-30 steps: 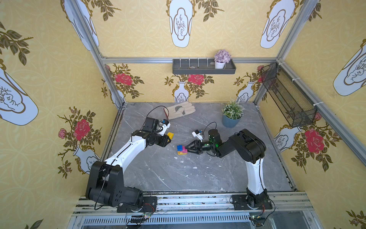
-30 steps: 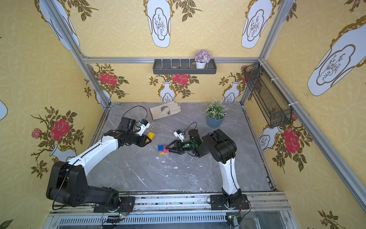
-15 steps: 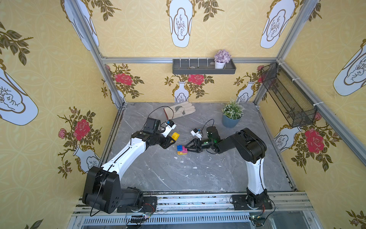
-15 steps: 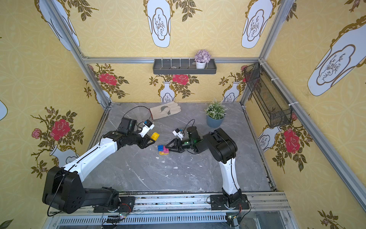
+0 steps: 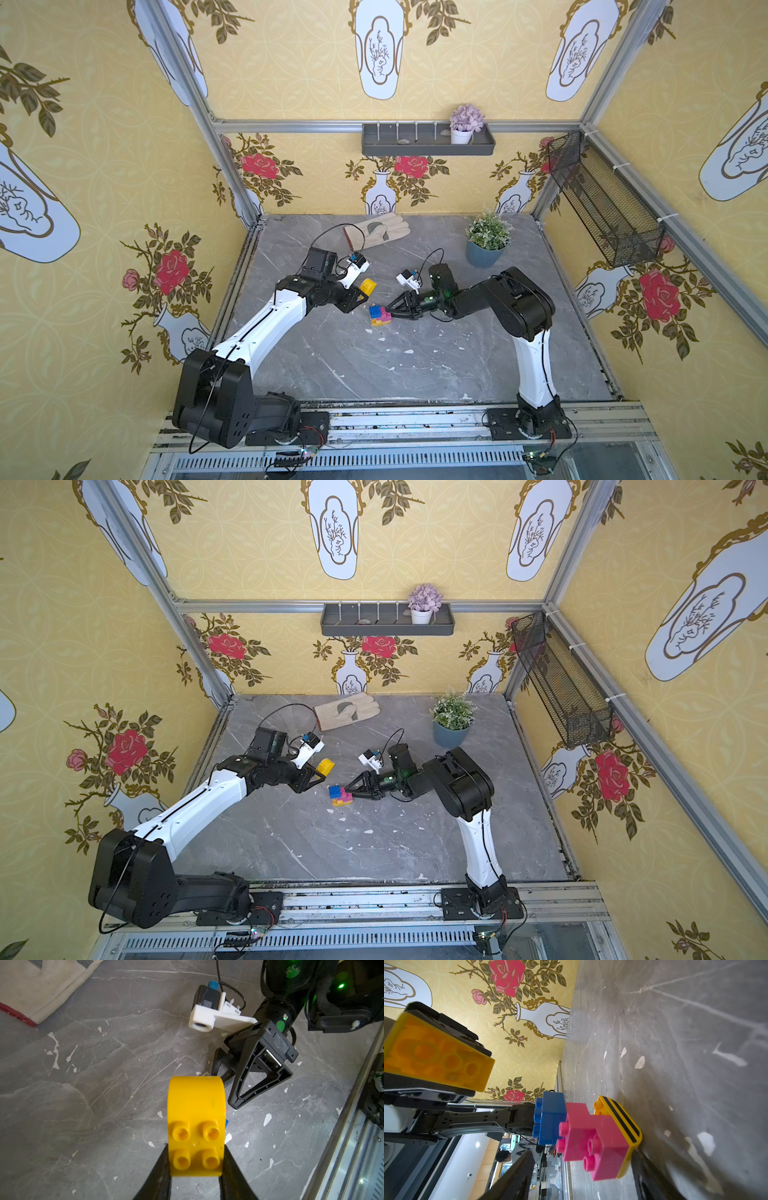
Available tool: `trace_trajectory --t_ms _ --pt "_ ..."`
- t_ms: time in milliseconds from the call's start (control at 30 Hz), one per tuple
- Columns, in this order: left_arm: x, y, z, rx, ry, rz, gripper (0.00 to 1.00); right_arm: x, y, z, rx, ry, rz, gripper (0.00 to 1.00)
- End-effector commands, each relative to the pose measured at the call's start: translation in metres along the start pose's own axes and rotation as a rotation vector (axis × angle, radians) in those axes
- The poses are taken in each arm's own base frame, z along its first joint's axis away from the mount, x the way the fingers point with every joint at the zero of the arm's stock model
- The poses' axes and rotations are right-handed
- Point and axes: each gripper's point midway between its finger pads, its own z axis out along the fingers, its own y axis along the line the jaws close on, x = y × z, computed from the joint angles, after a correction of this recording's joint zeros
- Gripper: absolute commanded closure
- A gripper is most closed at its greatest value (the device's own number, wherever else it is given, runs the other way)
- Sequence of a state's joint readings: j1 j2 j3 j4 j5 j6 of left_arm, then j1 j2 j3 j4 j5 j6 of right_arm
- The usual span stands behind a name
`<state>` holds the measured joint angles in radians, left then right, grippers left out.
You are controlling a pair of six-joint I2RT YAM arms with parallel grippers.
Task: Assemble the letter s with lego
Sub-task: Adjust the lego brick at the center of the board.
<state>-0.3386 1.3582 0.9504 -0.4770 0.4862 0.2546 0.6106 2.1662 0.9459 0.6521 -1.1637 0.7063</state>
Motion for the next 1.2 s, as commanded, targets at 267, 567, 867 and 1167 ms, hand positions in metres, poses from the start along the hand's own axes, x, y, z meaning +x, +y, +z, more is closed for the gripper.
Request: trace_trajectory --t_ms 267,567,867,1167 --pt "0.003 0.002 0.003 -0.006 0.004 0.011 0.89 0.022 -0.071 0.000 0.260 -0.038 0.196 0.33" --pt "0.006 0.004 0.005 -0.010 0.013 0.011 0.90 0.022 -0.078 -0.004 0.319 -0.059 0.211 0.23" --pt "0.007 0.004 0.005 -0.014 0.014 0.012 0.90 0.023 -0.081 -0.003 0.404 -0.021 0.180 0.22" --pt "0.008 0.005 0.006 -0.019 0.019 0.012 0.90 0.025 -0.085 -0.002 0.420 -0.006 0.178 0.28"
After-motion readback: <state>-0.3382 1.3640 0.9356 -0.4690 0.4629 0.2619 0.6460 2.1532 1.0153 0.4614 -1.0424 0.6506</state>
